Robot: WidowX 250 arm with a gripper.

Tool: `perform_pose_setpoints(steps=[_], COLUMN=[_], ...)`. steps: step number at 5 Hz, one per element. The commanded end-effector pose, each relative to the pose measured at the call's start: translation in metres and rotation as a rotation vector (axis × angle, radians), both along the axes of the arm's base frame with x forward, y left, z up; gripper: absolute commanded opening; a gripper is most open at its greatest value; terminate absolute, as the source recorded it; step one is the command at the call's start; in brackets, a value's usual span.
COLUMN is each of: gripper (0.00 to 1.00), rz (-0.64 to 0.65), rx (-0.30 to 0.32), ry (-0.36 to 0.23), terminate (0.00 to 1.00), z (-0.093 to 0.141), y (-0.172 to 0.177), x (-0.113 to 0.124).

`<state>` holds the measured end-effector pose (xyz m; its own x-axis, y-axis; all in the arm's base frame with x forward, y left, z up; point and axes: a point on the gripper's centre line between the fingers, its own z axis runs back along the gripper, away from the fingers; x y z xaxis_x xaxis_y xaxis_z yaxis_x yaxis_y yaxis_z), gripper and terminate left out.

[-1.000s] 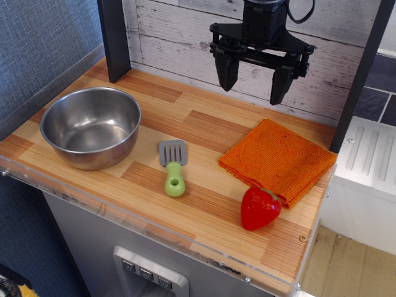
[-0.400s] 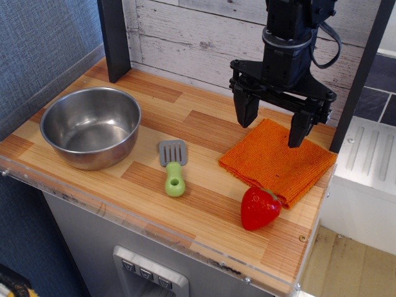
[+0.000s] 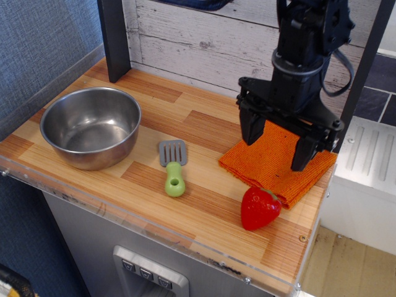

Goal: Put the strawberry into the pot.

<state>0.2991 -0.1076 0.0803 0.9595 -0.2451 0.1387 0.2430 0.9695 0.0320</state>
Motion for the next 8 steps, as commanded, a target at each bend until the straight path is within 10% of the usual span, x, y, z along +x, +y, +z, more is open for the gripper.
perform_pose_setpoints(steps=[1,6,7,8], gripper=[1.0,1.0,0.0,0.0], rz=[-0.024,-0.078,-0.071,-0.073], rx=[0.027,0.02,0.032,0.032], ry=[-0.041,0.045,0.037,0.042], terminate=[0.0,0.0,0.0,0.0], z=[-0.001,-0.053,-0.053,-0.054], y=[-0.001,-0.01,-0.01,-0.011], x=[-0.012,-0.023,-0.025,-0.027])
